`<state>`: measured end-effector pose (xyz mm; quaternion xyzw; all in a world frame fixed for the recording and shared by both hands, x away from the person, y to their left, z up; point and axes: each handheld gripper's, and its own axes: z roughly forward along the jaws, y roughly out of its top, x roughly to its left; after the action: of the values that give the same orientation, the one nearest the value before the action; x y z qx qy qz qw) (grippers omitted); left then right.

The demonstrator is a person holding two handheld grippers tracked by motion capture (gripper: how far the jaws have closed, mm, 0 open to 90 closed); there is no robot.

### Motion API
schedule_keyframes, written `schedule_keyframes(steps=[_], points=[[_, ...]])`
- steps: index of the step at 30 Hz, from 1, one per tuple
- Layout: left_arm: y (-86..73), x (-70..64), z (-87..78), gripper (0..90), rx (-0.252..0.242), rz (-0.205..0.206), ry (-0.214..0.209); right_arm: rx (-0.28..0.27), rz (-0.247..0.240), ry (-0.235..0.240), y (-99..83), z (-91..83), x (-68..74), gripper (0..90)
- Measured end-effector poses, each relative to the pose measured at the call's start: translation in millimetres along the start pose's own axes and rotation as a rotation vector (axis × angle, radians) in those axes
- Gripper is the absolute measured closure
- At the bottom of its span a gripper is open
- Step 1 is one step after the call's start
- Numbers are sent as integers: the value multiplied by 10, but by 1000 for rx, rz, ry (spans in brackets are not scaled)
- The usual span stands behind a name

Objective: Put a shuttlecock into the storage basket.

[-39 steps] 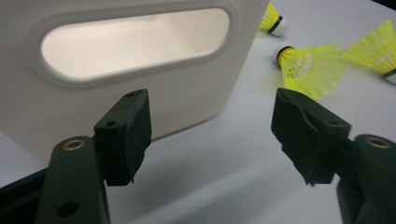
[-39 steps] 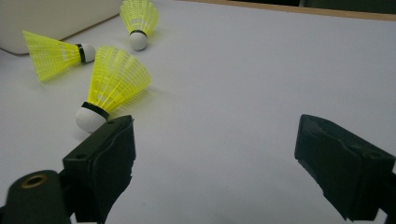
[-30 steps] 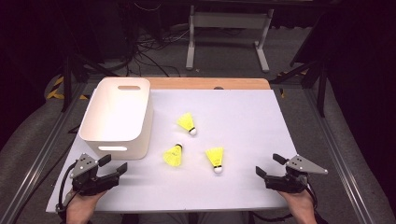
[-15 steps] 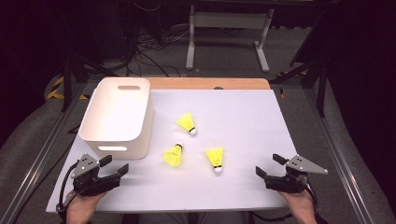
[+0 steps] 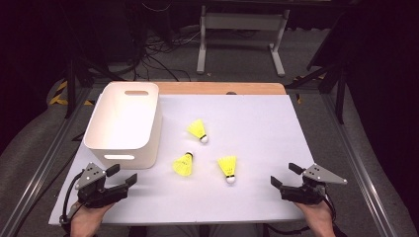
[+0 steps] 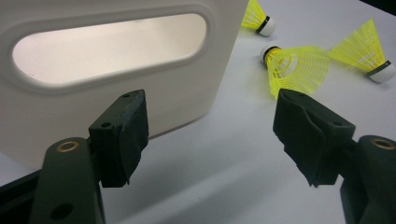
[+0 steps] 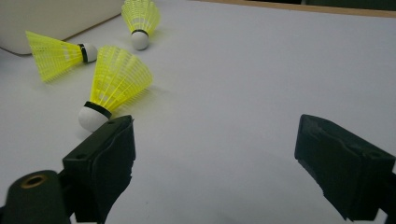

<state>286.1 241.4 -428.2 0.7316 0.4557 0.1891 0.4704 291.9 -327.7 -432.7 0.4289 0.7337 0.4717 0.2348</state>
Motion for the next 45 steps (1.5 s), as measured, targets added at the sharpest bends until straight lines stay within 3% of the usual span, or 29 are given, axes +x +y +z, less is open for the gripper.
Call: schedule_keyframes(steps=[17,45], points=[[81,-151,34,270,1,42,-36,0,0,1,0,0,1,128],[169,-338,153,272,10,71,-70,1,1,3,-1,3,2,127]])
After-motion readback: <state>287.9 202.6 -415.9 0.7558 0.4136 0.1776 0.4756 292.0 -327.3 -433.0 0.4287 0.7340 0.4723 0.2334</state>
